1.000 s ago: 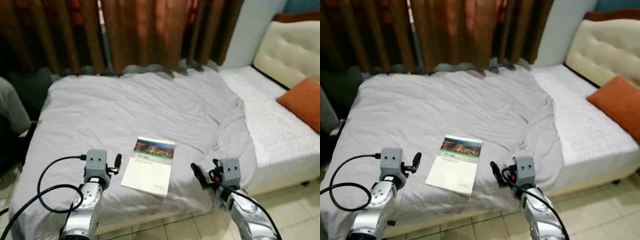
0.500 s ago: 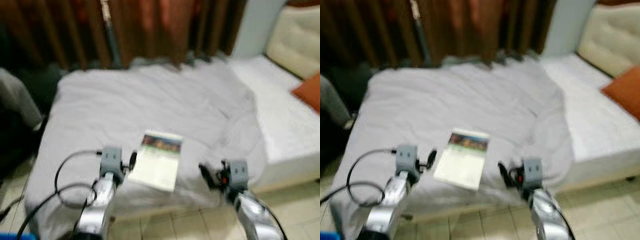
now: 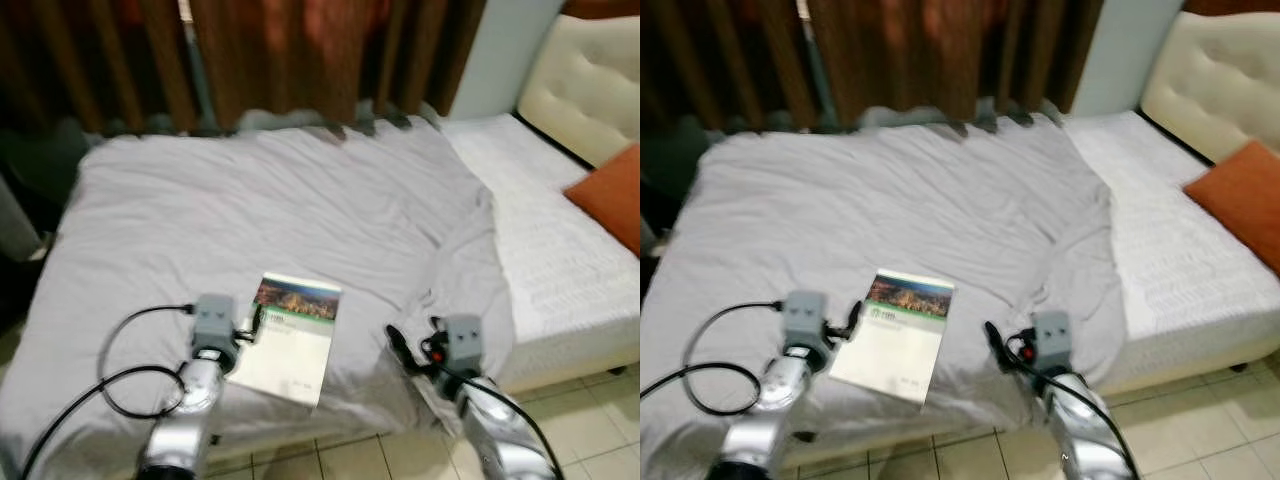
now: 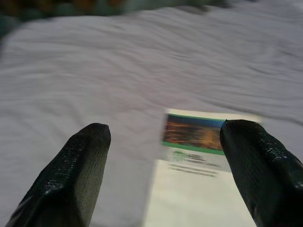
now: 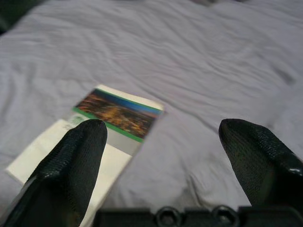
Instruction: Clean up the room
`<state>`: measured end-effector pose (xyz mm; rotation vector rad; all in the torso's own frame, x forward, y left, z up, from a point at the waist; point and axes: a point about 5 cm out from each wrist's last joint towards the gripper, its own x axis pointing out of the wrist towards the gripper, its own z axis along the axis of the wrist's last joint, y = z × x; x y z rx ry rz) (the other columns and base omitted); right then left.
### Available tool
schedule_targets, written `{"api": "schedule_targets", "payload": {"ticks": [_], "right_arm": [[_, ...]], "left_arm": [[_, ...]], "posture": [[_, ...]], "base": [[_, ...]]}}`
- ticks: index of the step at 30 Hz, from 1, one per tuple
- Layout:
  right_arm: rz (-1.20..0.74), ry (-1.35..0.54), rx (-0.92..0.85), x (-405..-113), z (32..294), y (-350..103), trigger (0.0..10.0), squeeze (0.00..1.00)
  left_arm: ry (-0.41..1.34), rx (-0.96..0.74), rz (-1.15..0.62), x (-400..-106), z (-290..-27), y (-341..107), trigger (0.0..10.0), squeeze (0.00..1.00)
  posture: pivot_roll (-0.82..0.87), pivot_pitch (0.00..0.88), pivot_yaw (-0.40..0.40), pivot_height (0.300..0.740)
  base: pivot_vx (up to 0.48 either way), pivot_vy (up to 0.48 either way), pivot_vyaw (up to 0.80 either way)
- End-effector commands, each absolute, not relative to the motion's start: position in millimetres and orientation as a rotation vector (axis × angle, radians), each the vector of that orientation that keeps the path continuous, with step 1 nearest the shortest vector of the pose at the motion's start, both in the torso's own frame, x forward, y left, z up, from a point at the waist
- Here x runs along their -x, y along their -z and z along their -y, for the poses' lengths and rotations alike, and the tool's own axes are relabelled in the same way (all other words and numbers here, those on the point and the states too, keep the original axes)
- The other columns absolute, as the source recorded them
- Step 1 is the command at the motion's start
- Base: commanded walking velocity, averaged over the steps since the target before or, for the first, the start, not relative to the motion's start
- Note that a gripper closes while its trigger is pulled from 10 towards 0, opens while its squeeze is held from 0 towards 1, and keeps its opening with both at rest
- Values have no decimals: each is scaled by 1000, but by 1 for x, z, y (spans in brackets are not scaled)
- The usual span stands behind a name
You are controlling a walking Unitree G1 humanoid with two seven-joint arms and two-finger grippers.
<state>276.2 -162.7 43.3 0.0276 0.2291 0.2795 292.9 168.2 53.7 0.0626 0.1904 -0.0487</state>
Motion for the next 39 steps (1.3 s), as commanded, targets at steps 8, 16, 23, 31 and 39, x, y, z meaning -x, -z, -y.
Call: {"api": "schedule_targets", "payload": {"ticks": [8, 16, 23, 31, 39], "right_arm": [[-224, -240, -20, -277, 175, -46, 10000, 0], [-232, -252, -24, -273, 175, -45, 10000, 0], [-241, -264, -21, -271, 175, -45, 10000, 0], [-269, -297, -49, -253, 178, -46, 10000, 0], [-353, -412, -19, -212, 184, -56, 10000, 0]], "left_arm": [[63, -58, -179, -296, -158, -56, 10000, 0], [21, -33, -196, -296, -163, -53, 10000, 0], [-20, -22, -212, -296, -172, -50, 10000, 0], [-61, -26, -332, -301, -188, -36, 10000, 0], [-185, -149, -390, -294, -242, -22, 10000, 0]], "posture": [[28, 66, -27, 740], [22, 75, -29, 740], [20, 85, -36, 740], [-10, 202, -76, 740], [-170, 444, -231, 740]], "base": [[100, -45, 0], [479, 0, 0], [373, 204, 0], [151, 187, 0], [0, 0, 0]]}}
